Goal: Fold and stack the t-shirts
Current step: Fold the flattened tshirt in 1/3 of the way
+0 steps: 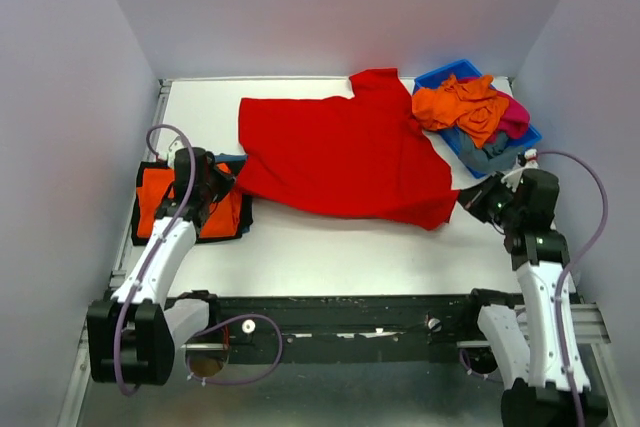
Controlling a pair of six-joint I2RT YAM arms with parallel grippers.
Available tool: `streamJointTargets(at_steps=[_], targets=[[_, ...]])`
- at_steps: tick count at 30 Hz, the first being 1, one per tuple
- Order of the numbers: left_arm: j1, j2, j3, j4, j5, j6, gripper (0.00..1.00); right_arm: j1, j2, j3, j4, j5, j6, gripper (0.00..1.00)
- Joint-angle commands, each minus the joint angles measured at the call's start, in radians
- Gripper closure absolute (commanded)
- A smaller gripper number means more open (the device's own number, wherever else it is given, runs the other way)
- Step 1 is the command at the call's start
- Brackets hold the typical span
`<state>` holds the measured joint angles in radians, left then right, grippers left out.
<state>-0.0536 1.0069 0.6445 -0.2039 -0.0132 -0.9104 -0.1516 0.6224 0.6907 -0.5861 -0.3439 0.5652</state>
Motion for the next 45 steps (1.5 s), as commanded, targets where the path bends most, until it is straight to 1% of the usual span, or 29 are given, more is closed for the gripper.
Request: streamJointTargets(at_steps=[1, 5, 11, 17, 22, 32, 45], targets=[[0.003, 0.137, 0.087, 0.07, -0.014, -0.012, 1.0, -0.006, 0.195, 0.038, 0.132, -0.073, -0.025, 0.99], [0.005, 0.249, 0.156, 0.092, -0.027, -0.045, 1.0, -0.005, 0.361, 0.104, 0.201, -0.075, -0.024, 0.99], [0.003, 0.389, 0.276, 0.06, -0.07, -0.076, 1.0, -0.005, 0.586, 0.217, 0.258, -0.121, -0.024, 0.99], [0.003, 0.504, 0.339, 0.063, -0.056, -0.1, 1.0, -0.005, 0.764, 0.335, 0.287, -0.156, -0.016, 0.99], [0.005, 0.565, 0.388, 0.043, -0.068, -0.099, 1.0, 0.001, 0.887, 0.447, 0.281, -0.191, -0.022, 0.99], [0.004, 0.648, 0.449, 0.006, -0.074, -0.09, 1.0, 0.018, 1.068, 0.63, 0.239, -0.213, -0.047, 0.99], [0.014, 0.722, 0.517, -0.046, -0.09, -0.085, 1.0, 0.04, 1.189, 0.774, 0.203, -0.195, -0.068, 0.99]])
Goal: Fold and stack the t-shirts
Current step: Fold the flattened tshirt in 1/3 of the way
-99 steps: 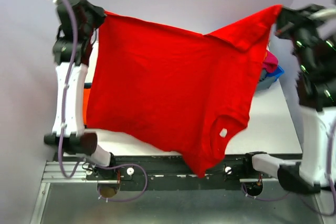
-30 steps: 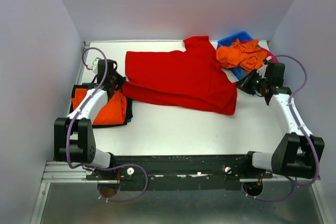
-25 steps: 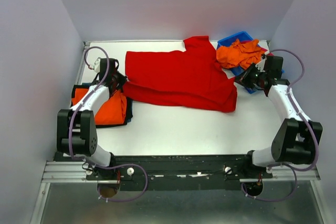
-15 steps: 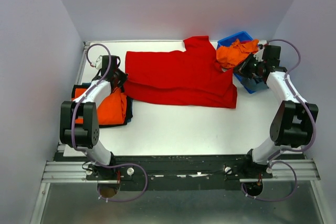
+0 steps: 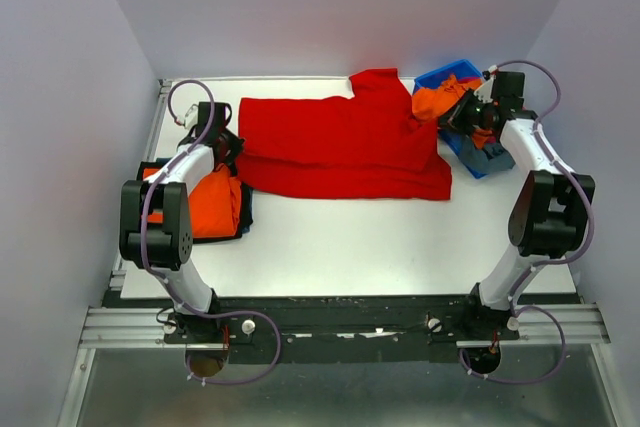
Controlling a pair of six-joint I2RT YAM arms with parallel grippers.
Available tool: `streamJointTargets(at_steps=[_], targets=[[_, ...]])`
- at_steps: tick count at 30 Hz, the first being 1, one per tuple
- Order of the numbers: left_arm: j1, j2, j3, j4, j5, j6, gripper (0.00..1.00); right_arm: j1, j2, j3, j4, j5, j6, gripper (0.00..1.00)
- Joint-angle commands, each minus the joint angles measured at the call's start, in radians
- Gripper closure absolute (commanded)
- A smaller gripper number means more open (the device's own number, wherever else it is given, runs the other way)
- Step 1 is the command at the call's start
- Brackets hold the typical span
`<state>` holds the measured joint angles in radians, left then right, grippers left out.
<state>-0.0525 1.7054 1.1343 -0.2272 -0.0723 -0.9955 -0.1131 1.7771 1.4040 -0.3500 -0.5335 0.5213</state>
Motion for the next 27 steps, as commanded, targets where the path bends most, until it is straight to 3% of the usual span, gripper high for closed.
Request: streamJointTargets(at_steps=[1, 8, 9, 11, 13, 15, 22, 27], targets=[[0.014, 0.026, 0.027, -0.021, -0.027, 0.0, 1.0, 0.0, 0.042, 0.07, -0.04, -0.005, -0.024, 0.99], [0.025, 0.06, 0.025, 0.008, -0.012, -0.002, 1.0, 0.001, 0.09, 0.11, -0.052, 0.015, -0.02, 0.99], [0.028, 0.065, 0.022, 0.015, 0.002, 0.0, 0.94, 0.001, 0.091, 0.115, -0.056, 0.027, -0.021, 0.97], [0.032, 0.066, 0.024, 0.026, 0.025, 0.009, 0.67, 0.004, 0.087, 0.116, -0.067, 0.068, -0.032, 0.66], [0.033, 0.051, 0.022, 0.032, 0.029, 0.024, 0.49, 0.012, 0.056, 0.096, -0.07, 0.153, -0.053, 0.55], [0.033, 0.021, 0.019, 0.031, 0.025, 0.037, 0.39, 0.026, 0.025, 0.076, -0.078, 0.234, -0.082, 0.52], [0.002, -0.104, 0.019, -0.001, 0.037, 0.08, 0.34, 0.081, 0.041, 0.087, -0.145, 0.397, -0.167, 0.53], [-0.062, -0.207, -0.033, 0.017, 0.042, 0.081, 0.34, 0.102, 0.137, 0.17, -0.182, 0.406, -0.169, 0.64]])
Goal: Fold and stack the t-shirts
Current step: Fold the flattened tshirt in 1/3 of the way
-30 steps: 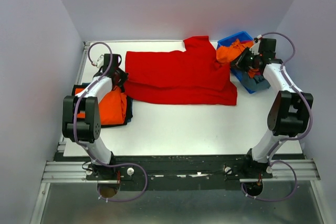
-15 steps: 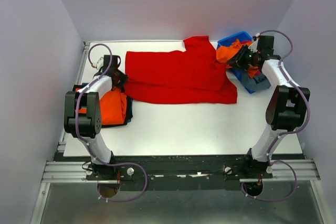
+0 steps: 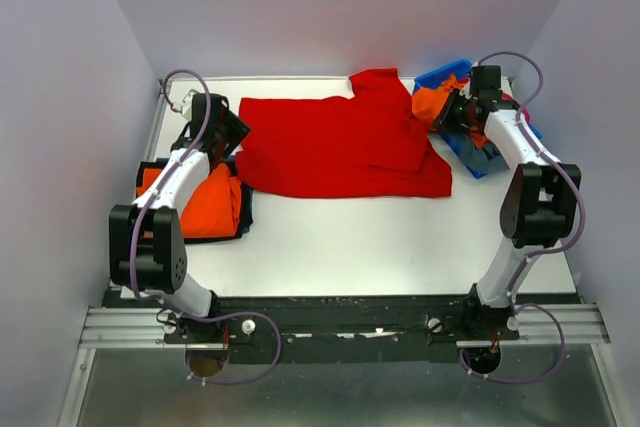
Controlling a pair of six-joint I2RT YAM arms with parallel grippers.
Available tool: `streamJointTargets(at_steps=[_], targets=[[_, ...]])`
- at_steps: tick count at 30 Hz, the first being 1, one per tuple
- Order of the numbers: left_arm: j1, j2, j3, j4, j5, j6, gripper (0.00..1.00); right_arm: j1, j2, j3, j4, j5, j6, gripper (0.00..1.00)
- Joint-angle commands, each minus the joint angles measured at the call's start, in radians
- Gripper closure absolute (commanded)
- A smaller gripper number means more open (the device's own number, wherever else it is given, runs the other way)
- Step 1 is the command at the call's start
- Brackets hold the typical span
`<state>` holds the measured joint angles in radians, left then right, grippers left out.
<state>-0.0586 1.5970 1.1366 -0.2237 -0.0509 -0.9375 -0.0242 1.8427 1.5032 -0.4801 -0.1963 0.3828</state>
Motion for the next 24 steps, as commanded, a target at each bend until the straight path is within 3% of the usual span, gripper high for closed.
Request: streamJointTargets(at_steps=[1, 4, 8, 14, 24], targets=[[-0.063, -0.118, -0.053, 0.023, 0.029, 0.019, 0.34, 0.015, 0.098, 0.087, -0.054, 0.067, -0.025, 0.68], [-0.084, -0.176, -0.101, 0.06, 0.049, 0.006, 0.34, 0.017, 0.159, 0.159, -0.061, 0.112, -0.004, 0.86], [-0.099, -0.239, -0.159, 0.079, 0.051, 0.006, 0.34, 0.014, 0.286, 0.317, -0.133, 0.192, 0.014, 0.98], [-0.101, -0.341, -0.276, 0.122, 0.049, 0.003, 0.34, -0.005, 0.449, 0.548, -0.226, 0.373, 0.067, 0.99], [-0.101, -0.387, -0.377, 0.136, 0.051, 0.037, 0.34, -0.108, 0.5, 0.701, -0.255, 0.412, 0.093, 0.98]])
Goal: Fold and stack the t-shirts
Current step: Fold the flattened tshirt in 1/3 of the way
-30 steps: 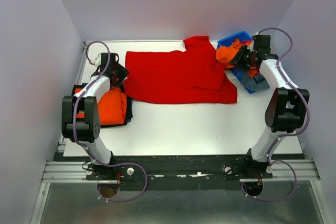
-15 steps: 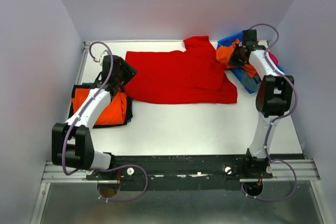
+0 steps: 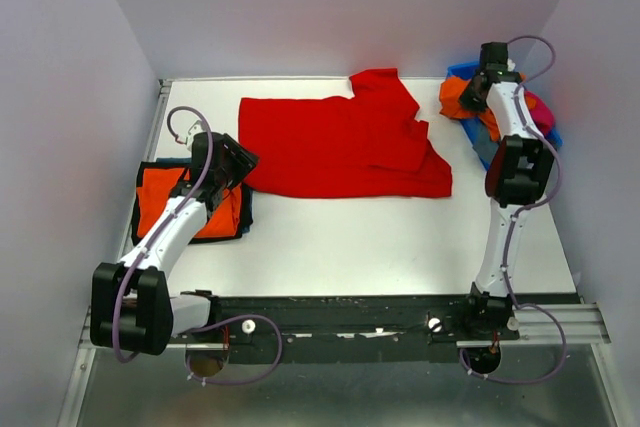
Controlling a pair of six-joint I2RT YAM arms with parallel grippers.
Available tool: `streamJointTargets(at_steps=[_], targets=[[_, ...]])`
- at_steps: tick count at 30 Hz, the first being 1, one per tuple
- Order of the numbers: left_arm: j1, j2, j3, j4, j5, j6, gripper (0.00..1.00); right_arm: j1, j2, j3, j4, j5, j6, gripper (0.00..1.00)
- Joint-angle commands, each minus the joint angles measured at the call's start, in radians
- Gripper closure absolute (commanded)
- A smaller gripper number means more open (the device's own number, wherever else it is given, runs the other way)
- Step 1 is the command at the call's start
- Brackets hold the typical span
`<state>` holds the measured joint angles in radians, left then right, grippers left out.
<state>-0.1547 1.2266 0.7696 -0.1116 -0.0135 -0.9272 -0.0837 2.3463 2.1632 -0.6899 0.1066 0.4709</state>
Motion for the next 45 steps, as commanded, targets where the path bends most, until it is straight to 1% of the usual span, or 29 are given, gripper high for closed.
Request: streamJointTargets(at_steps=[1, 3, 7, 8, 10, 11, 12, 14, 15, 18, 22, 24, 27, 31, 35, 37, 41, 45], targets=[[-0.003, -0.016, -0.009, 0.023, 0.011, 0.03, 0.34, -0.05, -0.022, 0.037, -0.048, 0.111, -0.003, 0.98], [-0.003, -0.022, -0.009, 0.021, 0.003, 0.033, 0.34, -0.047, -0.08, -0.024, -0.017, 0.078, -0.006, 0.94], [-0.005, -0.053, -0.03, 0.035, 0.0, 0.027, 0.34, -0.044, -0.278, -0.28, 0.15, -0.033, 0.009, 0.78], [-0.003, -0.062, -0.038, 0.032, -0.006, 0.018, 0.28, -0.041, -0.354, -0.34, 0.188, -0.047, 0.014, 0.77], [-0.005, -0.082, -0.056, 0.029, -0.014, 0.004, 0.13, -0.031, -0.464, -0.464, 0.266, -0.082, 0.017, 0.72], [-0.003, -0.096, -0.065, 0.029, -0.019, -0.002, 0.08, -0.027, -0.519, -0.524, 0.295, -0.099, 0.018, 0.7], [-0.005, -0.105, -0.072, 0.03, -0.017, -0.004, 0.05, -0.022, -0.572, -0.595, 0.317, -0.128, 0.018, 0.69], [-0.003, -0.122, -0.081, 0.024, -0.014, 0.001, 0.04, -0.01, -0.665, -0.693, 0.351, -0.163, 0.021, 0.69], [-0.003, -0.128, -0.078, 0.012, -0.014, 0.001, 0.01, -0.005, -0.717, -0.748, 0.363, -0.182, 0.028, 0.69], [0.013, -0.142, -0.09, -0.003, 0.012, -0.001, 0.01, -0.001, -0.858, -0.911, 0.421, -0.219, 0.046, 0.68], [0.11, -0.156, -0.108, -0.043, 0.093, -0.013, 0.01, -0.002, -1.071, -1.155, 0.498, -0.205, 0.08, 0.65], [0.136, -0.171, -0.121, -0.049, 0.101, -0.009, 0.01, -0.002, -1.163, -1.255, 0.536, -0.219, 0.075, 0.65], [0.141, -0.219, -0.174, -0.001, 0.118, -0.001, 0.01, -0.001, -1.271, -1.365, 0.549, -0.222, 0.077, 0.64], [0.142, -0.283, -0.266, 0.107, 0.122, -0.048, 0.01, -0.001, -1.375, -1.471, 0.541, -0.252, 0.089, 0.64], [0.145, -0.3, -0.283, 0.092, 0.081, -0.053, 0.01, -0.001, -1.467, -1.575, 0.524, -0.245, 0.112, 0.62], [0.184, -0.288, -0.274, 0.053, 0.072, -0.068, 0.01, -0.001, -1.502, -1.614, 0.514, -0.231, 0.12, 0.62], [0.202, -0.265, -0.279, 0.102, 0.155, -0.039, 0.01, -0.001, -1.562, -1.678, 0.483, -0.209, 0.158, 0.62], [0.196, -0.262, -0.305, 0.161, 0.184, -0.051, 0.02, -0.001, -1.601, -1.74, 0.461, -0.185, 0.254, 0.62]])
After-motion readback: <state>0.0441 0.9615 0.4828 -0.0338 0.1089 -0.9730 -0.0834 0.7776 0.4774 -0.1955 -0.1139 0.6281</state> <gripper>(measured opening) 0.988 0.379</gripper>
